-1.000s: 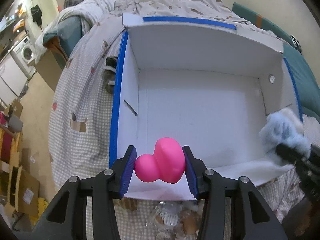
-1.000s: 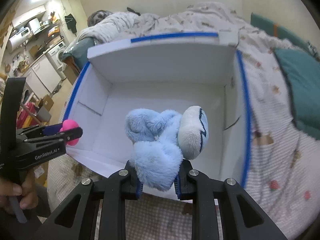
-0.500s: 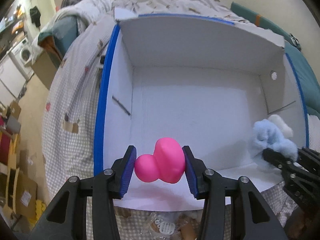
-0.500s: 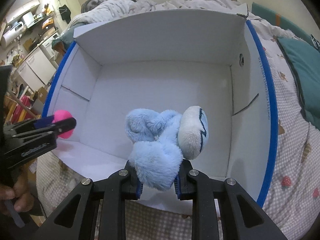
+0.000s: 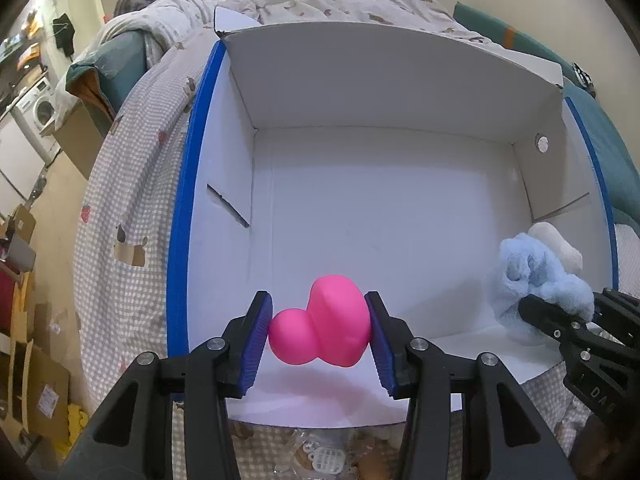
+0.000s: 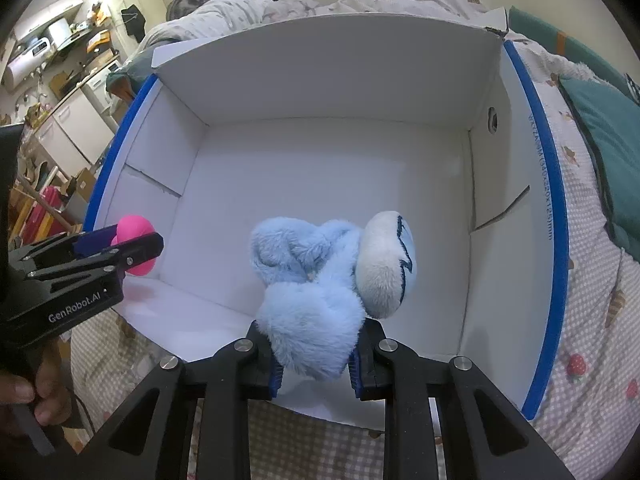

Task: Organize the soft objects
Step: 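Carry the pink toy and blue plush into the box and open both tools, then withdraw both tools from the box back toward the remaining items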

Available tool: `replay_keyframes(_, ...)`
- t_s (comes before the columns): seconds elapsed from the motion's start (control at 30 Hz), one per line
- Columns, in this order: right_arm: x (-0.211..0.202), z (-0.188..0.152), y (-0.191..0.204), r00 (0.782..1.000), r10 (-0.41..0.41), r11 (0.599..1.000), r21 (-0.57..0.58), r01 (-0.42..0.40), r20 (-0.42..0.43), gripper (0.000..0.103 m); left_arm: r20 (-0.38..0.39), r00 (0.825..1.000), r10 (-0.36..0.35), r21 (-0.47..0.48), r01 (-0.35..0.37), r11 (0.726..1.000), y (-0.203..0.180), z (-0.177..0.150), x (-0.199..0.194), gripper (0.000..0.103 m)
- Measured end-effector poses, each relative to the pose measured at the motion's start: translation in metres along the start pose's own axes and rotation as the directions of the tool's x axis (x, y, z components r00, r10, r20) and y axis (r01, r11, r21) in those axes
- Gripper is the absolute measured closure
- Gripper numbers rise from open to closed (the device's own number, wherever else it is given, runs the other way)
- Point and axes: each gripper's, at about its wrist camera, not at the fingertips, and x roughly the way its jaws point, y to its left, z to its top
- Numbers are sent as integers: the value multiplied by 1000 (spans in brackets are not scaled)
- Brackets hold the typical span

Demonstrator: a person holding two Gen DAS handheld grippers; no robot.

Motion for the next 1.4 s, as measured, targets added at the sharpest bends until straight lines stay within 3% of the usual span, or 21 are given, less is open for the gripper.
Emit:
replay_keyframes(0.2,-1,-1,2,1000,19,1000,-20,-19,8,77,6,1000,15,18,-15,1000,-2,0,-1,59)
replay_keyframes(0.37,-5,0,4,998,53,998,-28,-53,31,74,19,1000,-12,18,12,1000,-4,-1,-7,35)
replay_keyframes(0.43,-5,0,3,998,62,998,-21,-61,33,66,24,1000,-9,23,9,1000,-5,0,-9,32)
replay_keyframes(0.5,-8,1,0,996,82,997,5,-82,45,32,23,1000,-5,25,5,1000,-5,0,-9,32)
replay_keyframes(0.57,-12,2,-3,993,89,996,25,-91,72,25,15,1000,-6,20,6,1000,-4,0,-8,32)
replay_keyframes(0.77,-10,0,-7,995,73,996,45,-76,64,24,12,1000,10,7,-10,1000,0,1,-7,31)
replay_keyframes(1.0,-18,0,-6,993,42,999,26,-45,109,24,57,998,19,15,-19,1000,-1,1,-16,31)
replay_keyframes(1.27,-24,-11,-7,988,72,996,51,-80,136,24,93,995,16,-1,-16,1000,6,-1,-30,31)
replay_keyframes(1.4,-30,-16,-2,990,-4,999,39,-1,141,24,100,995,23,0,-23,1000,12,-6,-41,32)
